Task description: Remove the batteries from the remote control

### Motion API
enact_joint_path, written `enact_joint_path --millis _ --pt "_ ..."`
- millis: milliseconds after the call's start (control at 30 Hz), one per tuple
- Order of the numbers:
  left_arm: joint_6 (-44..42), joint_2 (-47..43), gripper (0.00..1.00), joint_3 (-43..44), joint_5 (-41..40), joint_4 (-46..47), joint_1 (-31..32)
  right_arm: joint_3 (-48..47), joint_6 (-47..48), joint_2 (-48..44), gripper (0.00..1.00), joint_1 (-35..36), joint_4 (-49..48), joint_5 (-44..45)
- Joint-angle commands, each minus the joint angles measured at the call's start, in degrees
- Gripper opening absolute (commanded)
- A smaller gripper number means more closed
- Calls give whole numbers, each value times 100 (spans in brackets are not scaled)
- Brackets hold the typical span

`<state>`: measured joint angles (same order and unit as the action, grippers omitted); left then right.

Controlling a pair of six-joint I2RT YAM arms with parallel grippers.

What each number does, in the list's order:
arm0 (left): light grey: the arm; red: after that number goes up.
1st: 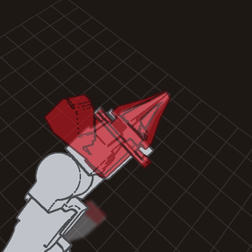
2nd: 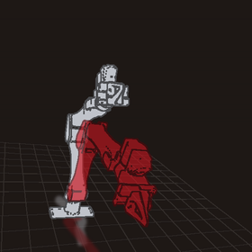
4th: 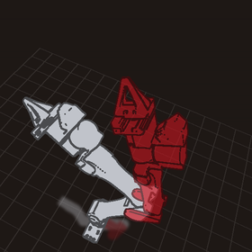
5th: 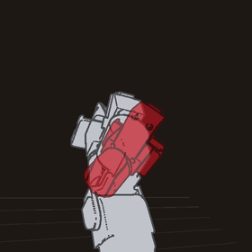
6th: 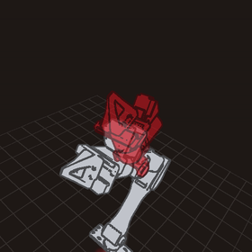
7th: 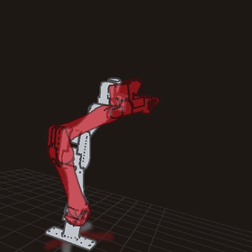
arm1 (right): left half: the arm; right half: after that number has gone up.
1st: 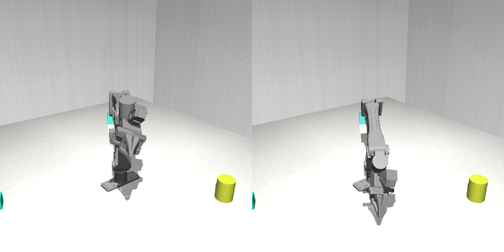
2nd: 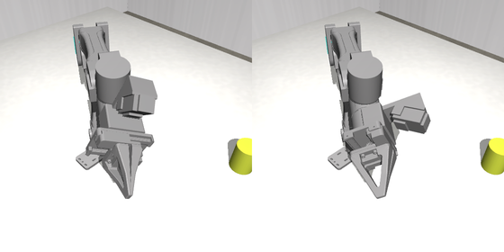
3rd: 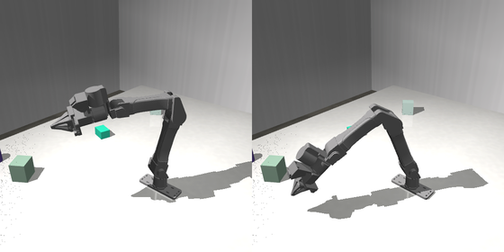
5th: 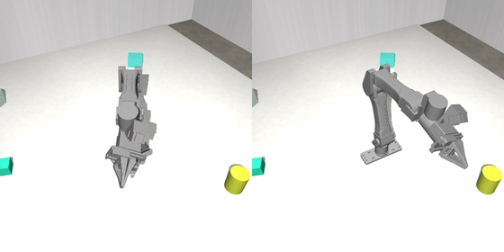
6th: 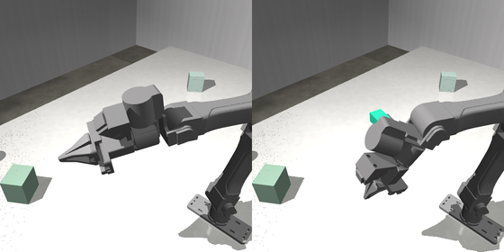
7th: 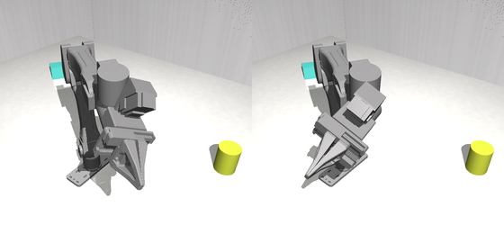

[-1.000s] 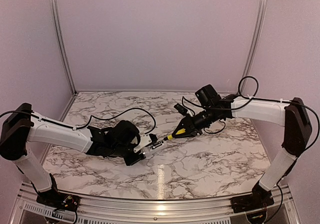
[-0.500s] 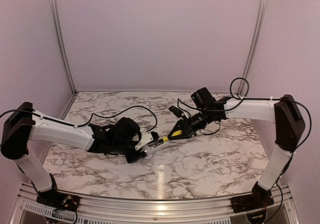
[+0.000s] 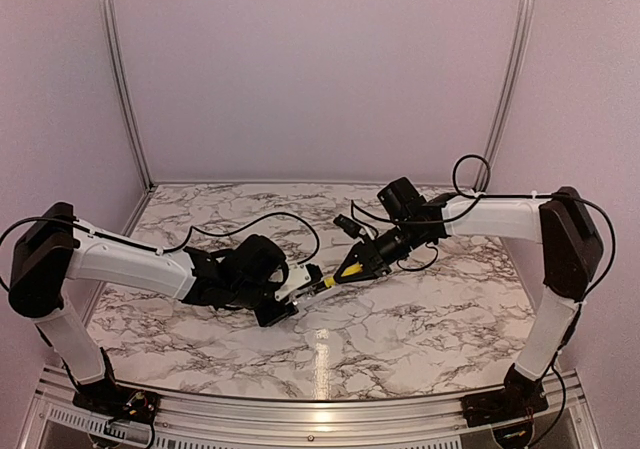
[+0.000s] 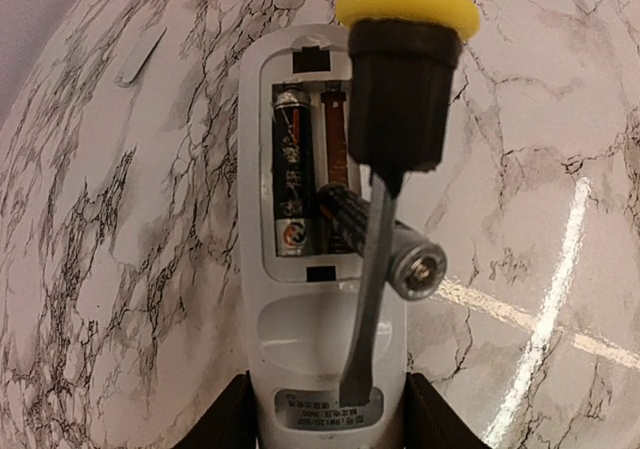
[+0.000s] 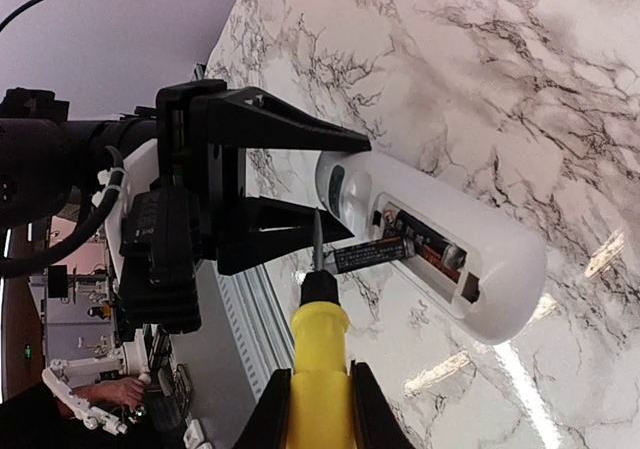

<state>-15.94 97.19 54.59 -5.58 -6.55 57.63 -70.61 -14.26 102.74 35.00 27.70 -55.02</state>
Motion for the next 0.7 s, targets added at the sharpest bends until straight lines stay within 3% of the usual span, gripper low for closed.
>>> enact_joint_path --millis 0,667 --pt "-90 122 0 199 -50 23 -57 -278 344 139 0 -38 319 -86" --pt "-97 545 0 594 21 -135 -126 -567 575 598 0 -36 605 88"
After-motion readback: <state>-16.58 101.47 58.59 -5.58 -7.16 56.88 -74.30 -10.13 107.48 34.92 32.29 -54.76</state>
